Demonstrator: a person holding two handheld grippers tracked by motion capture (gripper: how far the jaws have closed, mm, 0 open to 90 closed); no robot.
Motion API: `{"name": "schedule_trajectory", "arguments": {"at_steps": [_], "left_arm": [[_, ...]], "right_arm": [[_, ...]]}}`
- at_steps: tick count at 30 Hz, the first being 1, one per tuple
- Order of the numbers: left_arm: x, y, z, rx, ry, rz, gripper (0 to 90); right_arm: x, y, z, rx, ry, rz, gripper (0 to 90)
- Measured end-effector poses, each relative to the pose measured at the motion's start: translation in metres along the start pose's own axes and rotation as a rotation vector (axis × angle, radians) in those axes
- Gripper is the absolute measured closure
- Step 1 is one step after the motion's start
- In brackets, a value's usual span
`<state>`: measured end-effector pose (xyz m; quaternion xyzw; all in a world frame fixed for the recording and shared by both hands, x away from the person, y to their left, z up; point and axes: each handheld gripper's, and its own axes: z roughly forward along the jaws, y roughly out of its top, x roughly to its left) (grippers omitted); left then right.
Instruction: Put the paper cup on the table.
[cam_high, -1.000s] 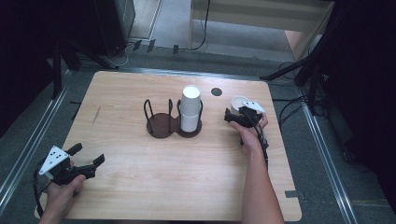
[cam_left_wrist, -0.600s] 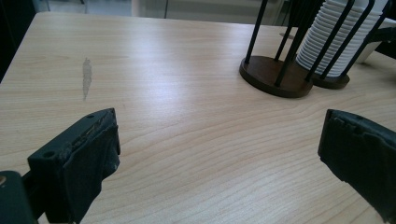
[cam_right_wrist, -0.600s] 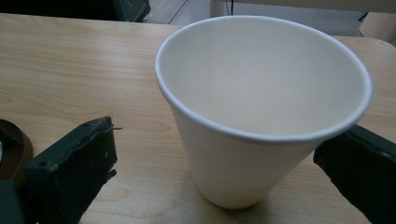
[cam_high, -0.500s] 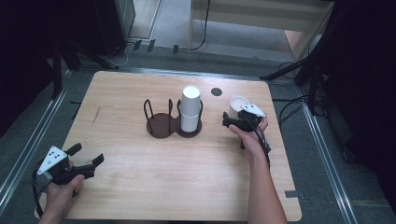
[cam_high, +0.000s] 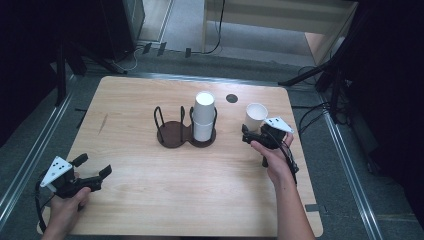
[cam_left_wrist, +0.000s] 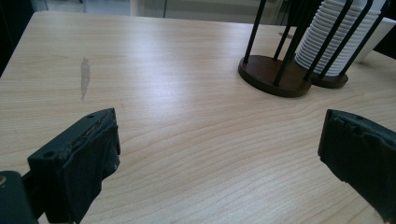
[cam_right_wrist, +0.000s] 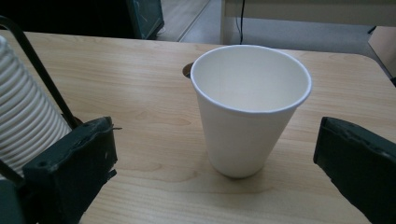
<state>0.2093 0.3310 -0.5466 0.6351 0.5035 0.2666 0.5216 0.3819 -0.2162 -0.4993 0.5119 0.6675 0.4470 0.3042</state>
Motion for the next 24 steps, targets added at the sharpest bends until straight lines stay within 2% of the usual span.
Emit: {"name": "schedule_trajectory", "arguments": {"at_steps": [7,10,24], "left_arm": [[0.000,0.000,0.000,0.004,0.004,0.003,0.0],[0.000,0.000,0.000,0.004,0.005,0.006,0.0],[-0.001,0.000,0.001,0.004,0.008,0.003,0.0]], "right_arm": [[-0.003,-0.006,-0.024,-0.010,0.004,-0.003,0.0],[-0.007,-0.011,-0.033,-0.012,0.013,0.024,0.0],[-0.023,-0.027,-0.077,-0.048,-0.004,0.041,0.0]]}}
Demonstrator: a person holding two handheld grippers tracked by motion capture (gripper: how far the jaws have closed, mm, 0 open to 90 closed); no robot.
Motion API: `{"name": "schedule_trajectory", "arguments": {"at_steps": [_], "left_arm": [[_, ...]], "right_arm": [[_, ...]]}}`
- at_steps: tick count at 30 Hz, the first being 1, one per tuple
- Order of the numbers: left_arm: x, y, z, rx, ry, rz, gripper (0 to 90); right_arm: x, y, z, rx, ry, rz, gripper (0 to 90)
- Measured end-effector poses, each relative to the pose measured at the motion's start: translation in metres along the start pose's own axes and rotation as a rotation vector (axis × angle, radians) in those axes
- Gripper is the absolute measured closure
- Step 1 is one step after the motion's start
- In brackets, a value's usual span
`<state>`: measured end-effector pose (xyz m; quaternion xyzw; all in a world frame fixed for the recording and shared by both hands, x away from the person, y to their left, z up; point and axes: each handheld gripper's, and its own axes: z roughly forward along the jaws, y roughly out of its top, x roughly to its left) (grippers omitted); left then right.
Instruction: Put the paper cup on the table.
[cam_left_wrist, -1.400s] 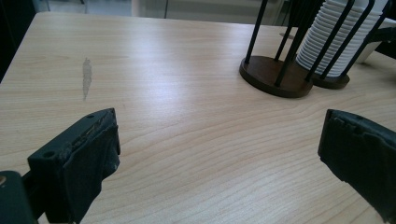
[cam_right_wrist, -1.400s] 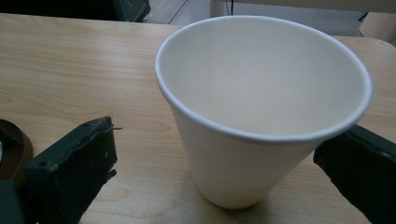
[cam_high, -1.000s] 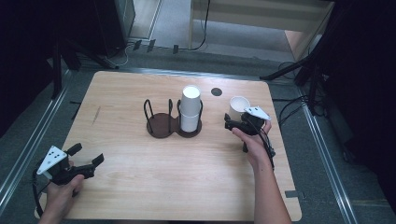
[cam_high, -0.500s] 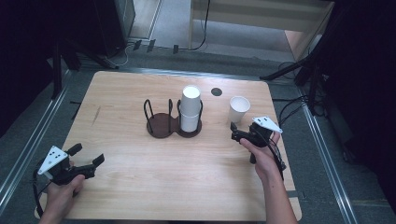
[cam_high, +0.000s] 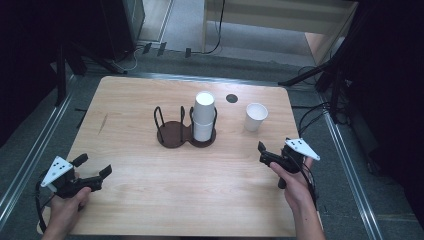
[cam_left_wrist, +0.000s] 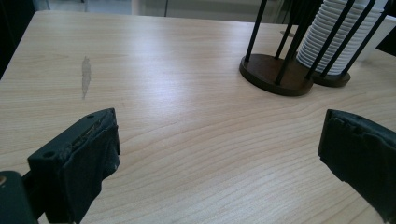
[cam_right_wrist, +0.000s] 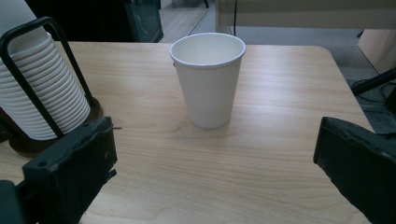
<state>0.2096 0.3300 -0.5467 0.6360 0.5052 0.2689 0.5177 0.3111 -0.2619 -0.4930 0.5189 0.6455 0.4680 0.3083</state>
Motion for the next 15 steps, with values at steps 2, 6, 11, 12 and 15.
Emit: {"name": "schedule_trajectory", "arguments": {"at_steps": [2,6,11,12,15], "left_arm": [[0.000,0.000,0.000,0.000,0.000,0.001,0.0],[0.000,0.000,0.000,0.000,0.001,0.001,0.0],[0.000,0.000,0.000,0.003,0.003,-0.001,0.0],[0.000,0.000,0.000,0.003,0.004,-0.002,0.0],[0.000,0.000,0.000,0.003,0.004,-0.002,0.0]], "right_arm": [[-0.003,-0.002,-0.007,-0.007,0.001,-0.002,0.0],[-0.006,-0.004,-0.016,-0.014,-0.003,-0.004,0.0],[-0.013,-0.008,-0.026,-0.019,-0.016,-0.004,0.0],[-0.014,-0.009,-0.028,-0.017,-0.020,-0.001,0.0],[-0.018,-0.013,-0.034,-0.017,-0.027,0.002,0.0]]}}
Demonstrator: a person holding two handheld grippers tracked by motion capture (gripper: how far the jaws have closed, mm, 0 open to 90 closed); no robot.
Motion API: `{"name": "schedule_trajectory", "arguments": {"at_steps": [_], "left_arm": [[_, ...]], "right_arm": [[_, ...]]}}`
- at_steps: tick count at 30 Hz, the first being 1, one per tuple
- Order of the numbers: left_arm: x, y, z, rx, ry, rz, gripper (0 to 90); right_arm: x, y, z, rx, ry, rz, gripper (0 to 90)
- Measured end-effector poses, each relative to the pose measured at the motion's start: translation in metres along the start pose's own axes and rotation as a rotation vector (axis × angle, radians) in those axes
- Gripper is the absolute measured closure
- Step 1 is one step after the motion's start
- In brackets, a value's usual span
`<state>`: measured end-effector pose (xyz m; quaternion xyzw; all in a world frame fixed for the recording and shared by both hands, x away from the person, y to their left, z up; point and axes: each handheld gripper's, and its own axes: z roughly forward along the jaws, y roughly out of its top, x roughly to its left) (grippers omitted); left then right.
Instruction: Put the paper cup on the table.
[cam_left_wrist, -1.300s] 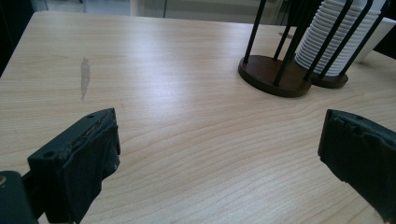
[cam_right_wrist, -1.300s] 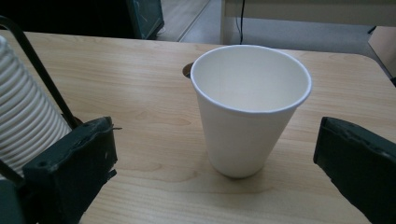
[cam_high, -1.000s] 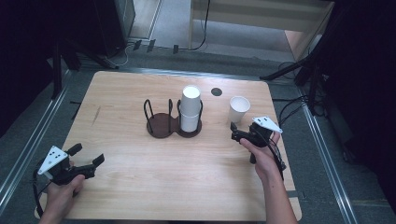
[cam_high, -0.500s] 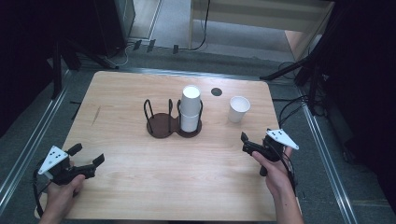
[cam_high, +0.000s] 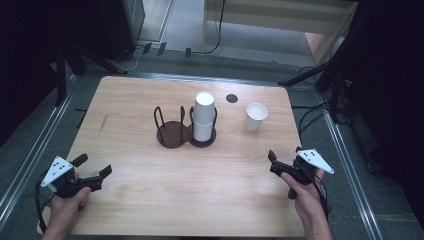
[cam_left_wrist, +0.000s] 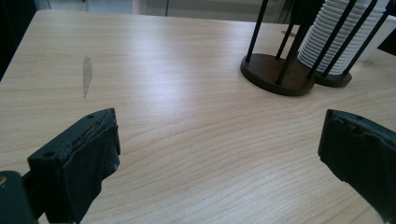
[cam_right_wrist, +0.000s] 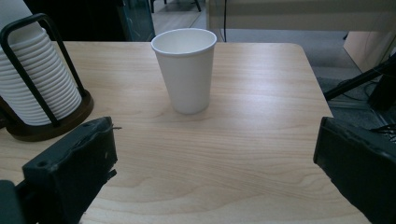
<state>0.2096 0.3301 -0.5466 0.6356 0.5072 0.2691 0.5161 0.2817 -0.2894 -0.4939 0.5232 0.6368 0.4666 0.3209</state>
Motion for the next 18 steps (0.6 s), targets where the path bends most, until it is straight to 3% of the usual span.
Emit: {"name": "schedule_trajectory", "arguments": {"at_steps": [18], "left_arm": [[-0.001,0.000,0.000,0.002,0.002,0.002,0.0]], "right_arm": [[-0.025,-0.021,-0.026,0.014,-0.050,0.020,0.0]]}}
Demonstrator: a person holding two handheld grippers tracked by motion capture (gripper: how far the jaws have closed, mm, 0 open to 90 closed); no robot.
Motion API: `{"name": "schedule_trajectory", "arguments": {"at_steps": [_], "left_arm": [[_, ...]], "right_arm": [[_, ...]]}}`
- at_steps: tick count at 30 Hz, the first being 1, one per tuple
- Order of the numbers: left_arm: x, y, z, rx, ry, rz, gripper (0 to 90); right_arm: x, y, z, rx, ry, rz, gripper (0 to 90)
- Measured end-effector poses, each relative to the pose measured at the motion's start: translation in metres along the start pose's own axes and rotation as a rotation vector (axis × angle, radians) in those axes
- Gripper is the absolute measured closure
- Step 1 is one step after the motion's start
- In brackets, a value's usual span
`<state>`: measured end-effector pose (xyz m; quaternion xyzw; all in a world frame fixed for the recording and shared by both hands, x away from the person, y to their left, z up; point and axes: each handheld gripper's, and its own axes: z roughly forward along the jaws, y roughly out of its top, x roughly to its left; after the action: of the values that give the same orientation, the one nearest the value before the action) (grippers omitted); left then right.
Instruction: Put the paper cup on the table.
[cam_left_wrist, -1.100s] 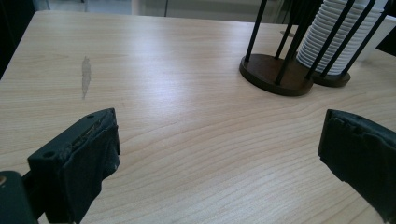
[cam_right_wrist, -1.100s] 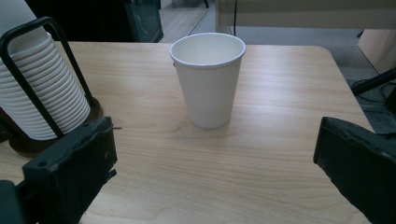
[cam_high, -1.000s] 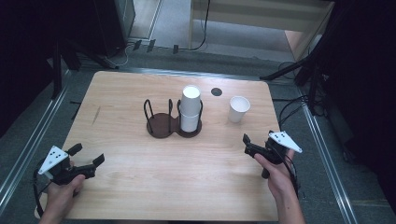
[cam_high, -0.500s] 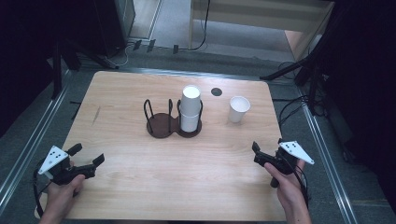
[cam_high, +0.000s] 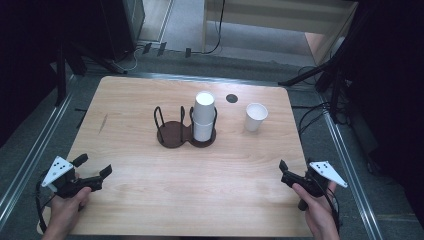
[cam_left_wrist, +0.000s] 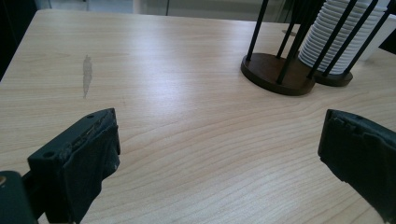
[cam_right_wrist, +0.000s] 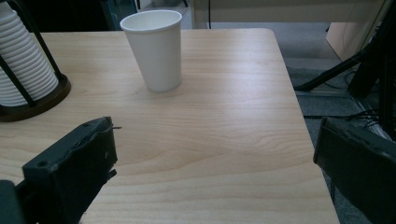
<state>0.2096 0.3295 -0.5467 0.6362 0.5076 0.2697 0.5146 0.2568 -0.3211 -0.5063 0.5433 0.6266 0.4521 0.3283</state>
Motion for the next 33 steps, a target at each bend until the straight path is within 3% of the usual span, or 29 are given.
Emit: {"name": "schedule_trajectory", "arguments": {"at_steps": [14,24,33], "left_arm": [[0.000,0.000,0.000,-0.002,0.003,-0.002,0.0],[-0.001,0.000,0.000,-0.001,0.008,0.000,0.0],[-0.001,0.000,0.000,0.000,0.011,0.004,0.0]], "right_arm": [[-0.029,-0.023,-0.020,0.022,-0.060,0.044,0.0],[-0.045,-0.037,-0.038,0.029,-0.087,0.047,0.0],[-0.041,-0.052,-0.049,0.022,-0.046,0.010,0.0]]}}
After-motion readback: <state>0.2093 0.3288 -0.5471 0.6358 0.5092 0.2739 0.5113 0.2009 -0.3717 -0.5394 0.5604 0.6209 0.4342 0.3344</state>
